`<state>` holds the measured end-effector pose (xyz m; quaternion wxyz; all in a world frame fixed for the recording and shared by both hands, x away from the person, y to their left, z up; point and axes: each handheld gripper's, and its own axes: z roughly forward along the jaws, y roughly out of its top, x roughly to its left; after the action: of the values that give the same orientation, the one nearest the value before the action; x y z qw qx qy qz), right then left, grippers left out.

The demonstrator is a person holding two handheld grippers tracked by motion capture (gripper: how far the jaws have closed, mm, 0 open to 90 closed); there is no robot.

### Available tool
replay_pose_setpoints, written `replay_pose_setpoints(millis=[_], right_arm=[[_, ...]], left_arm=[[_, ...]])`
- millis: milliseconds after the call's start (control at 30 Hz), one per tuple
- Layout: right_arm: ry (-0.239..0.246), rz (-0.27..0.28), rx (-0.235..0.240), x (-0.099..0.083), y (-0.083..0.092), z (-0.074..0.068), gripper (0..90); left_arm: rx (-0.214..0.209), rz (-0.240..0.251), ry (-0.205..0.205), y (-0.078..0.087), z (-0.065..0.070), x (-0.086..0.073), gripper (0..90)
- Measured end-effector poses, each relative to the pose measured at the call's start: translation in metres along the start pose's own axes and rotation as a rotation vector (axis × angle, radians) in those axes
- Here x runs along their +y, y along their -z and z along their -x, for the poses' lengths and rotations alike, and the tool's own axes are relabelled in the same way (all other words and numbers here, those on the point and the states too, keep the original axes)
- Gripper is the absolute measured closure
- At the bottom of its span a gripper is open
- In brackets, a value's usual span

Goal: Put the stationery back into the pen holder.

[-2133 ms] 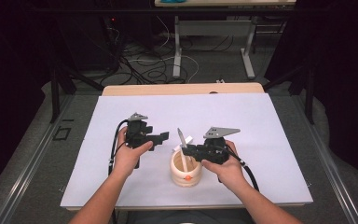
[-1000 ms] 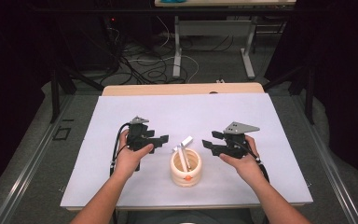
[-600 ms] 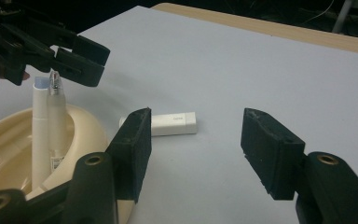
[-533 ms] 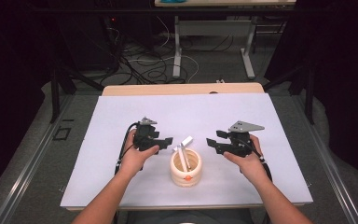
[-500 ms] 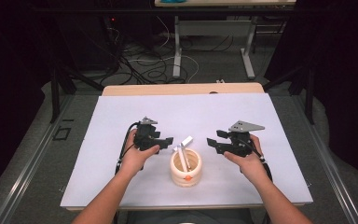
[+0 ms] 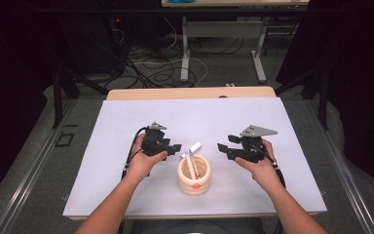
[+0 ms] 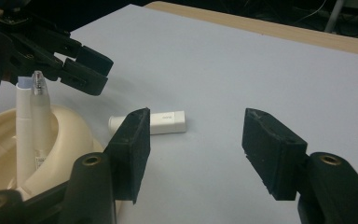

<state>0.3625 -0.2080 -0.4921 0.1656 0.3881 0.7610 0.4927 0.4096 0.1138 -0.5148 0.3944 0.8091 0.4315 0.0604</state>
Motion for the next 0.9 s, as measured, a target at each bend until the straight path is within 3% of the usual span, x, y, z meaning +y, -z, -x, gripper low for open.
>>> replay_pose_setpoints(millis=[233, 267, 633, 667, 900], right_arm=[[0.020, -0.007, 0.003, -0.001, -0.004, 0.002, 41.4], [0.003, -0.005, 0.002, -0.001, -0.004, 0.002, 41.4], [-0.016, -0.007, 0.003, -0.003, -0.003, 0.005, 41.4], [-0.016, -0.012, -0.001, -0.003, -0.002, 0.004, 41.4], [-0.012, -0.017, -0.006, -0.004, -0.002, 0.006, 40.2]], left_arm=[[-0.025, -0.037, -0.006, -0.008, 0.003, 0.002, 42.9], [-0.031, -0.040, 0.000, -0.010, 0.004, 0.002, 43.1], [-0.075, -0.162, -0.027, -0.029, 0.010, 0.015, 47.2], [-0.079, -0.184, -0.044, -0.030, 0.010, 0.017, 47.6], [-0.104, -0.229, -0.047, -0.038, 0.012, 0.021, 50.3]])
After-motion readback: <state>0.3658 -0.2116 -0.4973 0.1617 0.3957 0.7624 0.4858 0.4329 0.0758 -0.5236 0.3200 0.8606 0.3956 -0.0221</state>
